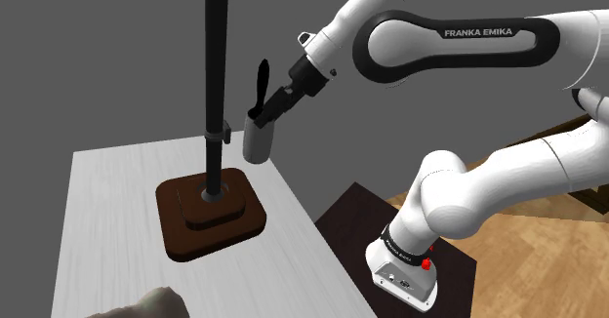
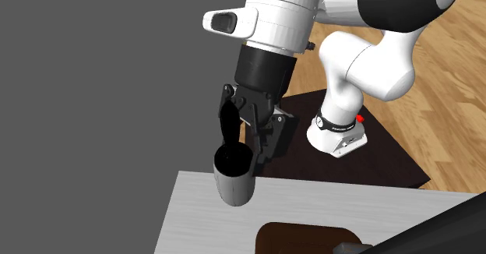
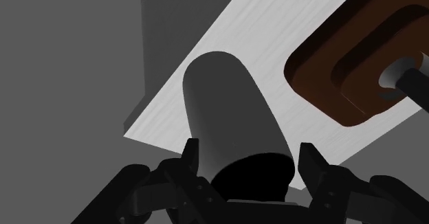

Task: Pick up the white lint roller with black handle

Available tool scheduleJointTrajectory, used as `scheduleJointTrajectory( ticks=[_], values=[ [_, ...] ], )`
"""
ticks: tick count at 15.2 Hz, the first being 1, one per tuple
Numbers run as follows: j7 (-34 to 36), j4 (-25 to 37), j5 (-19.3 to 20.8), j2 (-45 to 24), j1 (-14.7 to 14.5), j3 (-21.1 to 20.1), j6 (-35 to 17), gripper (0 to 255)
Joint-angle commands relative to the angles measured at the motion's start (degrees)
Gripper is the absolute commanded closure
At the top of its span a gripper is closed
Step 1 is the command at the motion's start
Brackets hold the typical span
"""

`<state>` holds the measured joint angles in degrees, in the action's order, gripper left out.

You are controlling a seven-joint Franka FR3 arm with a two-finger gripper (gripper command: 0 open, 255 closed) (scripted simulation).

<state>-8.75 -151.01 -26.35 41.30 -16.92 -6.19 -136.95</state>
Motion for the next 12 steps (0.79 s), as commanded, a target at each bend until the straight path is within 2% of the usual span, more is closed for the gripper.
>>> scheduleJointTrajectory(
  ticks=[1,12],
  values=[
    [0.32,0.62,0.25,-0.01,0.13,-0.04,0.78,255],
    [3.16,8.42,2.76,0.75,1.49,0.32,9.12,255]
  ],
)
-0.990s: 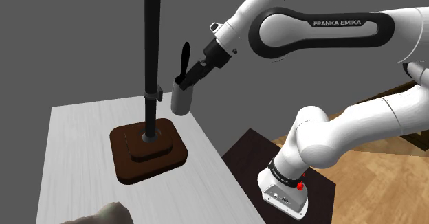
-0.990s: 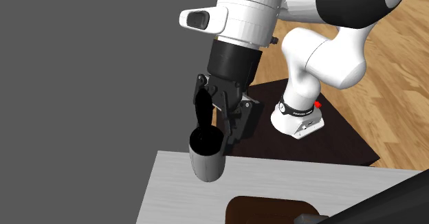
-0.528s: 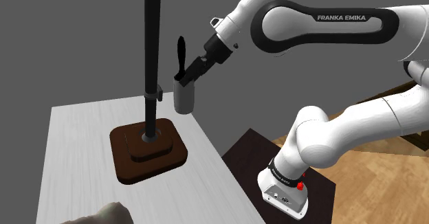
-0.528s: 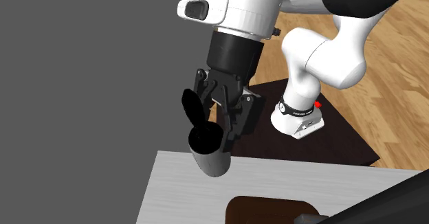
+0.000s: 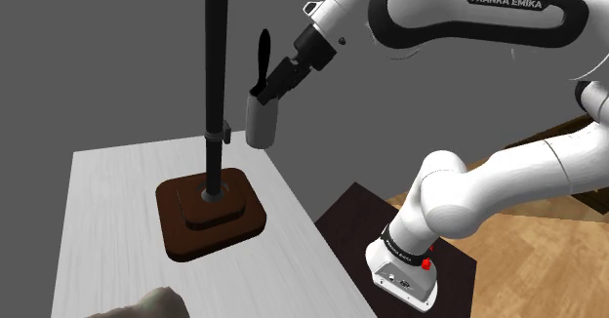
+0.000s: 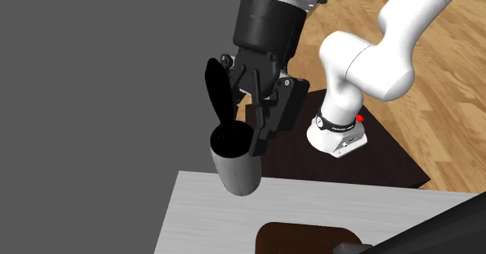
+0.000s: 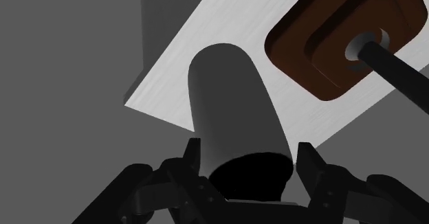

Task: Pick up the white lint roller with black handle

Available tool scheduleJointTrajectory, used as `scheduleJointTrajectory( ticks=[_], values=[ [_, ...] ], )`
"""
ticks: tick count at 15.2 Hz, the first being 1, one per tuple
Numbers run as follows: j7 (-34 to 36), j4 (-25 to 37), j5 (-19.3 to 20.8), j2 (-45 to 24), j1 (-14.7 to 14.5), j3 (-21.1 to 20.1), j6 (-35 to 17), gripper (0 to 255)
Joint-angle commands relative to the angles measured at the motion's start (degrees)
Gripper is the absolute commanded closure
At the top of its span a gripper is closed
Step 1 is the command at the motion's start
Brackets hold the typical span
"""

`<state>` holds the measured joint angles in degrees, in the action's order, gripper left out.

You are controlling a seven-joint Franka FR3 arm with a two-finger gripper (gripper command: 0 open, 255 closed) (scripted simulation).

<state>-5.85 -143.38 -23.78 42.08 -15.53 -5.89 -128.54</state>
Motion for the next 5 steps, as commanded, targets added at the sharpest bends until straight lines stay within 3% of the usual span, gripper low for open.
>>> scheduleJointTrajectory(
  ticks=[1,5],
  values=[
    [0.5,1.55,0.39,-0.04,0.19,0.06,1.43,255],
    [0.99,3.22,0.8,-0.13,0.38,0.16,2.97,255]
  ],
)
